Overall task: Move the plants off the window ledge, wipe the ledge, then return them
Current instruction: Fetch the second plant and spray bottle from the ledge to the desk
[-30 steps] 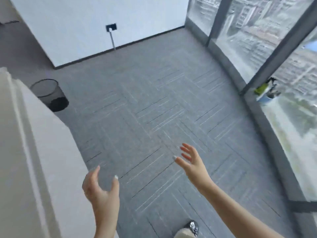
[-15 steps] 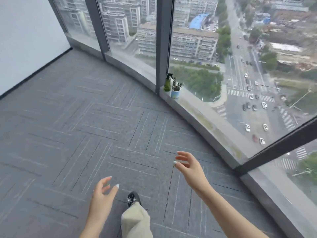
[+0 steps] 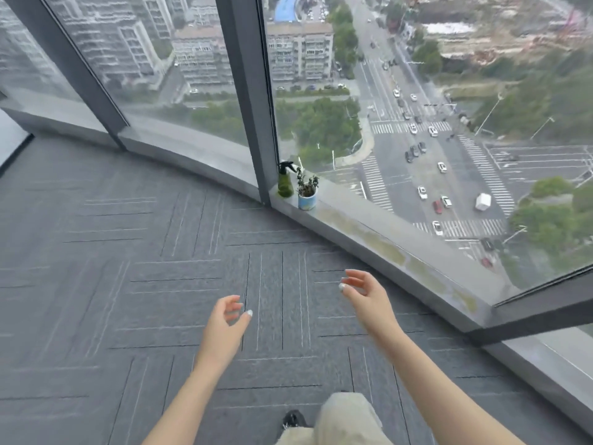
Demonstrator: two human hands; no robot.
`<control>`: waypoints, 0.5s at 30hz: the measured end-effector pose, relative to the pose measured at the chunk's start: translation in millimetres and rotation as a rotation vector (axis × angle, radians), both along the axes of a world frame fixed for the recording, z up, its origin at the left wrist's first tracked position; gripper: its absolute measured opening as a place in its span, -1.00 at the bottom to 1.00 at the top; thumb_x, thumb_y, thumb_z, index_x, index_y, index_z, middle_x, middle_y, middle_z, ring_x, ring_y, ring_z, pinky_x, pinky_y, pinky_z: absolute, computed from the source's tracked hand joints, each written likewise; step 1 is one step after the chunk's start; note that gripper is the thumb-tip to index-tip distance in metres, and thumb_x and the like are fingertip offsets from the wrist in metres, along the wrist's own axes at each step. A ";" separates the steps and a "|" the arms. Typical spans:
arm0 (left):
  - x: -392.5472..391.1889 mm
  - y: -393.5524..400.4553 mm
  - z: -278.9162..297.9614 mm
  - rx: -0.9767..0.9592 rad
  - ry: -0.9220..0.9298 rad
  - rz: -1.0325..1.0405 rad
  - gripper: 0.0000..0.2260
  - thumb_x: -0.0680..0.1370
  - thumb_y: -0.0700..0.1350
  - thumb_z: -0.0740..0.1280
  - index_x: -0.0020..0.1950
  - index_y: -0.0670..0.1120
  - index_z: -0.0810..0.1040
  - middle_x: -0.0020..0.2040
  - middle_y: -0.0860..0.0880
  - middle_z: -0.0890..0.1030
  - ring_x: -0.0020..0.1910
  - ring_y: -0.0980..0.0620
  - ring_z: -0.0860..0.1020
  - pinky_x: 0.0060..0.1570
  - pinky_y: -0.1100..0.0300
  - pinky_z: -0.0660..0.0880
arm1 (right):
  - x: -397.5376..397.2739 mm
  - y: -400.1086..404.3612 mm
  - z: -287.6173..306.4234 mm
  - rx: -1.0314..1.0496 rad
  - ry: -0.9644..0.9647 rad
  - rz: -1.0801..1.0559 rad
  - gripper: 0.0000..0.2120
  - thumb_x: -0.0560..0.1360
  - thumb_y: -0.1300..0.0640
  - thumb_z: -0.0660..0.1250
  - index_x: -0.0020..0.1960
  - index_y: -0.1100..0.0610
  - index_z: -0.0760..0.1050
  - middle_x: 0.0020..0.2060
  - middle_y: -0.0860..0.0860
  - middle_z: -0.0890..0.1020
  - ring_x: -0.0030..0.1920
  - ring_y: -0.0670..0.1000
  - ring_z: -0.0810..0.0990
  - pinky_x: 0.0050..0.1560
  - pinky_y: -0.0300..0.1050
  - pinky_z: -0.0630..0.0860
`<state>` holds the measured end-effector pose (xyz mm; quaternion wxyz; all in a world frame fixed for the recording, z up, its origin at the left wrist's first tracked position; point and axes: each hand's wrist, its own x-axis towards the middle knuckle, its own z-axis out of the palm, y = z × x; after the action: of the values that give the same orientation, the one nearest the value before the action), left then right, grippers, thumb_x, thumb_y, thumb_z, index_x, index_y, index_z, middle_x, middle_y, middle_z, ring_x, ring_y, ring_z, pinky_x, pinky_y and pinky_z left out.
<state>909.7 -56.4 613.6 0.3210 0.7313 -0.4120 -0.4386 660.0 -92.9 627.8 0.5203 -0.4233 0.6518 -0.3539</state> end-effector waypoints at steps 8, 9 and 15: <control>44.5 -226.8 -44.4 0.074 -0.023 -0.124 -0.69 0.49 -0.13 0.35 0.18 0.01 0.35 0.12 0.00 0.49 0.14 0.00 0.47 -0.06 0.20 0.37 | 38.4 -201.4 -78.0 0.088 0.045 -0.124 -0.83 0.49 0.20 0.33 0.07 0.04 0.48 0.01 0.02 0.60 -0.09 -0.10 0.56 -0.29 -0.42 0.42; 52.4 -261.8 -54.1 0.082 -0.044 -0.143 -0.66 0.49 -0.13 0.35 0.22 0.00 0.33 0.13 -0.01 0.47 0.16 0.00 0.47 -0.05 0.19 0.36 | 45.0 -229.9 -93.8 0.104 0.044 -0.144 -0.82 0.49 0.20 0.33 0.06 0.04 0.48 0.02 0.03 0.60 -0.06 -0.06 0.57 -0.25 -0.36 0.44; 88.3 -459.8 -133.6 0.165 -0.140 -0.251 -0.41 0.50 -0.08 0.34 0.45 -0.04 0.13 0.35 -0.08 0.35 0.33 -0.06 0.35 0.18 0.04 0.38 | 86.2 -381.7 -190.6 0.211 0.091 -0.174 -0.71 0.47 0.15 0.35 0.18 0.07 0.47 0.11 -0.04 0.53 0.17 -0.06 0.48 0.18 -0.13 0.38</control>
<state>997.9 -516.2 480.0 0.1730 0.7269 -0.4840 -0.4554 746.2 -474.6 437.2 0.4992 -0.3236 0.7426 -0.3076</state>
